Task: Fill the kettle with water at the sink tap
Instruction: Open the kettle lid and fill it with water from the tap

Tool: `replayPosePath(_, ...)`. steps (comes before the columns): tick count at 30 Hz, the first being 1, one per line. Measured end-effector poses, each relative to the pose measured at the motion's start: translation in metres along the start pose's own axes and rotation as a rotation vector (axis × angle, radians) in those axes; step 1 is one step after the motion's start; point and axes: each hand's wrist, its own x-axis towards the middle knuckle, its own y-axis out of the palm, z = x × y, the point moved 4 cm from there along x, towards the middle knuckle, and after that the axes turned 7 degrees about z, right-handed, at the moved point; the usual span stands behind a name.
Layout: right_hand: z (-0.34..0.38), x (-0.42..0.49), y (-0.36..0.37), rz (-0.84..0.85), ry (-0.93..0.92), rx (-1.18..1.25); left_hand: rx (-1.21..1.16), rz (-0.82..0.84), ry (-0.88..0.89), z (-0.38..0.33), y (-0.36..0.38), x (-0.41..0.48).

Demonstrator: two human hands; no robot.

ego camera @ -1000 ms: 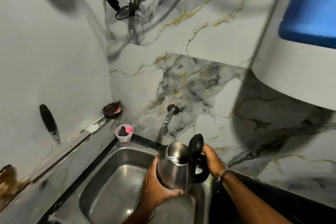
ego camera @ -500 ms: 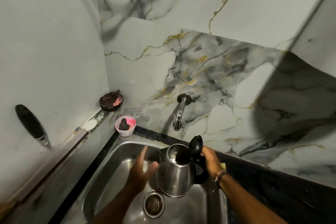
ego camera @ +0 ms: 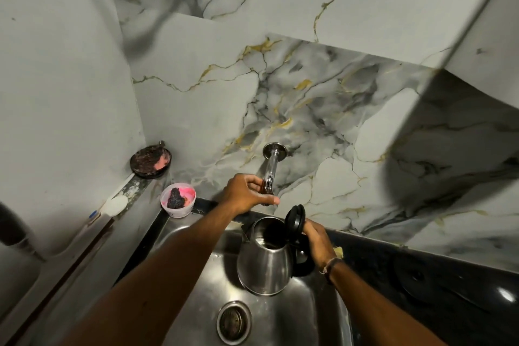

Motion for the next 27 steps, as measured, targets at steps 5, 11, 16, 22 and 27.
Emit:
replayPosePath(5,0.0,0.009,0.003,-0.019,-0.007,0.005,-0.02,0.078,0.025,0.011,0.003,0.013)
replayPosePath(11,-0.005,0.018,0.007,-0.021,-0.009,0.003,-0.133,0.302,0.042,0.013,-0.001,0.024)
replayPosePath(16,-0.003,0.026,0.01,-0.018,-0.018,0.029,-0.096,0.536,0.062,0.003,-0.009,0.037)
replayPosePath(22,-0.009,0.034,0.01,-0.004,-0.03,0.052,-0.054,0.727,0.009,0.001,-0.012,0.051)
replayPosePath(27,-0.017,0.039,0.011,-0.013,-0.027,0.033,-0.05,0.812,-0.022,0.0,-0.01,0.057)
